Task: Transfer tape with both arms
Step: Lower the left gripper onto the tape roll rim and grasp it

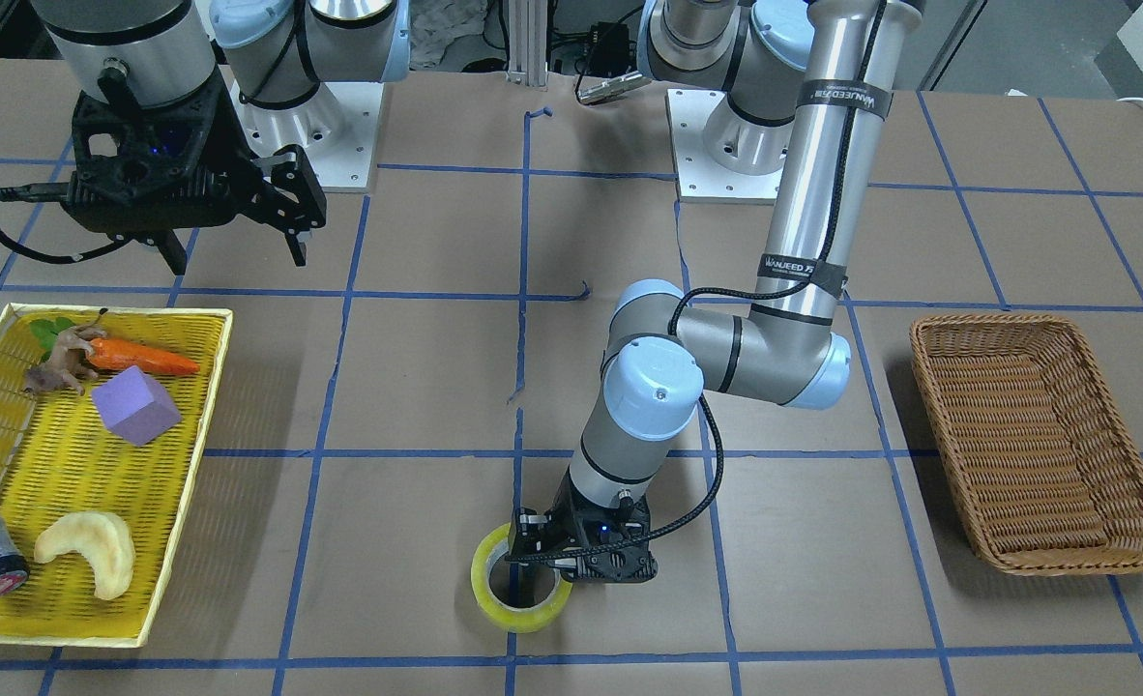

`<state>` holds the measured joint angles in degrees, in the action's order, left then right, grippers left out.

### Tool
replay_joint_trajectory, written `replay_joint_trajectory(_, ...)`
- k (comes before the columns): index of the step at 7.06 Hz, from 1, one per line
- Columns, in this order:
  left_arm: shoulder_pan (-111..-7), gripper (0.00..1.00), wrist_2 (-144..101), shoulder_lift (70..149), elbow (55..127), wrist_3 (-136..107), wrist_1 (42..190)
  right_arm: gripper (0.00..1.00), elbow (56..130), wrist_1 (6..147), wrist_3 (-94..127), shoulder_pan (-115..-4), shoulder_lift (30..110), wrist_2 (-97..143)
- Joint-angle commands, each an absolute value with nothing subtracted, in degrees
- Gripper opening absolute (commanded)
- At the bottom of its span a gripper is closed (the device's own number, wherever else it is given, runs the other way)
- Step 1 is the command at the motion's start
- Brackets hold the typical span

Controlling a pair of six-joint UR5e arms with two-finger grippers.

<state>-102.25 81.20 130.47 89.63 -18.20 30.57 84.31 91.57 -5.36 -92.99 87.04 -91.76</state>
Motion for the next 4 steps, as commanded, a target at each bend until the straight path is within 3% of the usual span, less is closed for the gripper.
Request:
replay_joint_trajectory(1,-102.3,0.0,81.39,130.43,89.3,-18.28,31.02,1.0,84.37,91.49,-5.36,-92.99,86.92,-91.76)
replay_joint_trajectory(4,-101.52,0.0,87.05,125.18,82.92,-14.27,47.37,1.0,84.38,91.49,-5.36,-92.99,86.92,-91.76)
